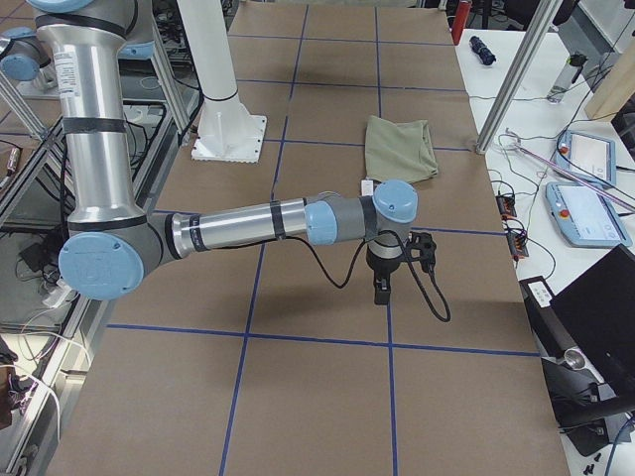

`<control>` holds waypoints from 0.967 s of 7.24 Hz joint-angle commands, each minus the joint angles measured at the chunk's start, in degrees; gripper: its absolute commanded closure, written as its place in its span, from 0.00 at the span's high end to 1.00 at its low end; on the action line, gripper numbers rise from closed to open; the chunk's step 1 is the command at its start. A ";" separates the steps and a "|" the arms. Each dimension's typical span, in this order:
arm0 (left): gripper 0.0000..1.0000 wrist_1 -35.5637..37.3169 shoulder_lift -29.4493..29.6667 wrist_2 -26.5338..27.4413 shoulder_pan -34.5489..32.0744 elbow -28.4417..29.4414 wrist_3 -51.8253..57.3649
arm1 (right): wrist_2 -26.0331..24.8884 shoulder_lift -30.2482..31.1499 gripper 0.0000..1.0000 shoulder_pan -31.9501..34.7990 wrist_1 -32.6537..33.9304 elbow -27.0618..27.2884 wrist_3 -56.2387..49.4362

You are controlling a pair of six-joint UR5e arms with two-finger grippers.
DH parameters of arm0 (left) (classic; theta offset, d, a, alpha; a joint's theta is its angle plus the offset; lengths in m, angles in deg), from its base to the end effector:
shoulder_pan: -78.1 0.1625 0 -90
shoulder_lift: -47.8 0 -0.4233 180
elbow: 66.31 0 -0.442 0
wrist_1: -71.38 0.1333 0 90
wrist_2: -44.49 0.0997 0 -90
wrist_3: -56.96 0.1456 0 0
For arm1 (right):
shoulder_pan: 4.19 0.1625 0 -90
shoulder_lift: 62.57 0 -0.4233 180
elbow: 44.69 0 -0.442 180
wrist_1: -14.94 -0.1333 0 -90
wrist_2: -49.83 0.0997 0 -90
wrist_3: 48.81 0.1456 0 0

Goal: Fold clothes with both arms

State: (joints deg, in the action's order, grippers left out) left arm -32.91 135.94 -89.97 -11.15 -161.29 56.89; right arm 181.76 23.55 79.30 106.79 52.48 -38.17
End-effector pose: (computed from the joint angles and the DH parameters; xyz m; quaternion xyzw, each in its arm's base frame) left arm -0.0241 -0.5542 0.6308 0.1374 0.3750 0.0627 0.9147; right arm -0.0298 -0.5785 0.5911 0.0209 -0.3638 0.0049 0.9312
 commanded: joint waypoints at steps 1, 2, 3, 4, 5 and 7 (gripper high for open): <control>1.00 0.05 -0.25 -0.10 -0.04 -0.90 -0.02 | 0.00 0.10 1.00 0.00 0.00 -0.32 0.00; 1.00 0.05 -0.34 -0.10 -0.04 -1.25 -0.02 | 0.00 0.10 1.00 0.00 0.00 -0.32 0.00; 1.00 0.05 -0.43 -0.10 -0.04 -1.61 -0.02 | 0.00 0.10 1.00 0.00 0.00 -0.49 0.00; 1.00 0.58 -0.43 0.07 -0.04 -1.96 -0.02 | 0.08 0.62 1.00 0.00 -0.09 -0.50 0.00; 1.00 4.06 0.27 0.07 0.04 -2.48 -0.02 | 0.00 0.62 1.00 0.00 -0.09 -0.50 0.00; 1.00 9.27 -0.07 0.43 0.31 -4.33 0.15 | 0.00 0.71 1.00 0.00 -0.09 -0.50 0.00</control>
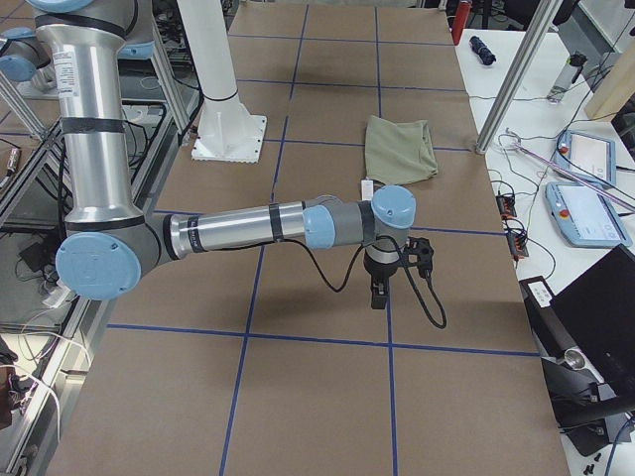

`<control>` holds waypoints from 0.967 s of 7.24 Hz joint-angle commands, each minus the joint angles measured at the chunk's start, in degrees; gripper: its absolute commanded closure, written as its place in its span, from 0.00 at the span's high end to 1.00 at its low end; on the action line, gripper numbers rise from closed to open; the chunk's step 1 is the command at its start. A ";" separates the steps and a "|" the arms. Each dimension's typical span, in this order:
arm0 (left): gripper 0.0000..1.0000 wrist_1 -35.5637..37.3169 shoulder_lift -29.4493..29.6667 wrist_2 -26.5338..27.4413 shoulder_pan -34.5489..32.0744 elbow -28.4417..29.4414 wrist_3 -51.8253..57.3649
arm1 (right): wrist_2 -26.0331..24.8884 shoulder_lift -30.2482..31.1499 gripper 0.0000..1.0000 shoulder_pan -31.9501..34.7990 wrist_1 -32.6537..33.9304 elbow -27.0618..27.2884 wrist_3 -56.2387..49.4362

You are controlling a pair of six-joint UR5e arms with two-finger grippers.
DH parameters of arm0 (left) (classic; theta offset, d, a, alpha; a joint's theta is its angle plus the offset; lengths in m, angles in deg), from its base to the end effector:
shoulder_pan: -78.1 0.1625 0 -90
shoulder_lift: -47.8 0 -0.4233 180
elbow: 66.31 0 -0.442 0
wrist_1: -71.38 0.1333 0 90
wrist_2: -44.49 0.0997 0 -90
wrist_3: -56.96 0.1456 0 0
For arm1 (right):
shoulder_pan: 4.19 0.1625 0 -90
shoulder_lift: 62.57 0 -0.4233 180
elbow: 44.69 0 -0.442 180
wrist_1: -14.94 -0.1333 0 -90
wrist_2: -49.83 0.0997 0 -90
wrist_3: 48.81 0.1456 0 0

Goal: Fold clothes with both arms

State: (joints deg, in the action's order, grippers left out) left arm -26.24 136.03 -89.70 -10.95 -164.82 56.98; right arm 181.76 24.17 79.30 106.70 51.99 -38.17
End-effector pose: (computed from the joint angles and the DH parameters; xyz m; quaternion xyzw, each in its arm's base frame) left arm -0.0227 -0.5488 0.6101 0.1128 0.3741 0.0548 0.9189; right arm -0.0293 -0.5739 0.6019 0.0126 -0.3628 0.0081 0.9317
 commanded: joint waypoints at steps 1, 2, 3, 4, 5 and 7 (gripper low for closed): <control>1.00 2.70 -0.34 0.08 0.10 -0.80 0.06 | -0.10 0.09 1.00 0.00 -0.01 -0.18 0.00; 1.00 2.70 -0.34 0.16 0.10 -0.63 0.15 | 0.08 0.53 1.00 0.00 -0.09 -0.18 0.00; 1.00 2.70 -0.43 0.16 0.10 -0.54 0.15 | 0.43 0.97 1.00 0.00 0.08 -0.27 0.17; 1.00 2.70 -0.52 0.08 0.10 -0.28 0.15 | 0.69 1.49 1.00 0.00 0.08 -0.36 0.18; 1.00 2.70 -0.61 0.08 0.10 0.07 0.15 | 0.78 1.67 1.00 0.26 0.08 -0.36 0.18; 1.00 2.61 -1.92 0.08 0.10 0.34 0.24 | 4.36 2.11 1.00 1.75 0.08 -1.23 0.18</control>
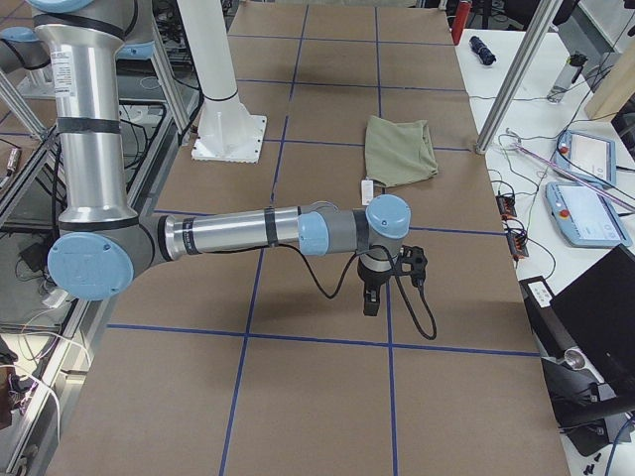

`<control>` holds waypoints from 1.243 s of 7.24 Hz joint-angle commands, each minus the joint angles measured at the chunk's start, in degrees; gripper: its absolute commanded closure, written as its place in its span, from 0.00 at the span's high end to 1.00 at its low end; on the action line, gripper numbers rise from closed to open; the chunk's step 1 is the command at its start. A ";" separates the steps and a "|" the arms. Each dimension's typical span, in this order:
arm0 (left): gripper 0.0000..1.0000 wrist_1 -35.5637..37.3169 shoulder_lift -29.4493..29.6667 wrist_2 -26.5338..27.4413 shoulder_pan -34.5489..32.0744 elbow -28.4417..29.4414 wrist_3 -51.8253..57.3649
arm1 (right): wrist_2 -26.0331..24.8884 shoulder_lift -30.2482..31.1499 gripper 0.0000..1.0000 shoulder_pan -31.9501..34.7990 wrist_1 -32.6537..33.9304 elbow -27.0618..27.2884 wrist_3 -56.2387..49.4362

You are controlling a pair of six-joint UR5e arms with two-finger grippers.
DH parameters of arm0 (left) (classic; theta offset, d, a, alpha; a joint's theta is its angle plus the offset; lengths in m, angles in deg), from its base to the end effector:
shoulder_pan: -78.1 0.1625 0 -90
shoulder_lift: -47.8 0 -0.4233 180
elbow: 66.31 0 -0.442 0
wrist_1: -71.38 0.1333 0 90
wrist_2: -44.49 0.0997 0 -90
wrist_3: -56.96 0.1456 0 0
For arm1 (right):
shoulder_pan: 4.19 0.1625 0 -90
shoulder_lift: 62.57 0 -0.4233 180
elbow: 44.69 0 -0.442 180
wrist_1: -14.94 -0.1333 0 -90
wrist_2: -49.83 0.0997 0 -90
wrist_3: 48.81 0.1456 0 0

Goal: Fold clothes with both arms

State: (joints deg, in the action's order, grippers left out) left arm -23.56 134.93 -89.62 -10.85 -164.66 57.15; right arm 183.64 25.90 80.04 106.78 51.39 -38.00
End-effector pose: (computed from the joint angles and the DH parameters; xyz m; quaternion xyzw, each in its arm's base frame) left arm -0.0221 -0.5362 0.6278 0.0814 0.3746 0.0441 0.9226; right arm -0.0239 -0.5596 0.6216 -0.0075 -0.3754 0.0220 0.9266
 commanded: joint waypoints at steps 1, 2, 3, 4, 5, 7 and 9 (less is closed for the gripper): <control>1.00 -0.07 -0.91 -0.09 0.00 0.18 0.07 | 3.12 0.56 1.00 1.45 0.00 -0.63 -0.08; 1.00 0.02 -0.91 -0.09 0.00 0.09 0.07 | 3.04 0.65 1.00 1.37 0.00 -0.72 -0.08; 1.00 -0.07 -0.83 -0.09 0.00 -0.78 0.07 | 3.03 0.65 1.00 1.37 -0.09 -0.63 -0.08; 1.00 -0.16 -0.65 -0.01 0.00 -0.62 0.07 | 2.95 0.65 1.00 1.37 -0.09 -0.72 -0.08; 1.00 -0.07 -0.47 -0.01 0.00 -0.70 0.07 | 2.95 0.56 1.00 1.37 -0.09 -0.72 -0.08; 1.00 -0.07 -0.21 -0.01 0.00 -0.70 0.07 | 2.86 0.56 1.00 1.37 -0.09 -0.72 -0.08; 1.00 0.02 -0.21 -0.09 0.00 -0.70 0.07 | 2.86 0.56 1.00 1.37 -0.09 -0.72 -0.08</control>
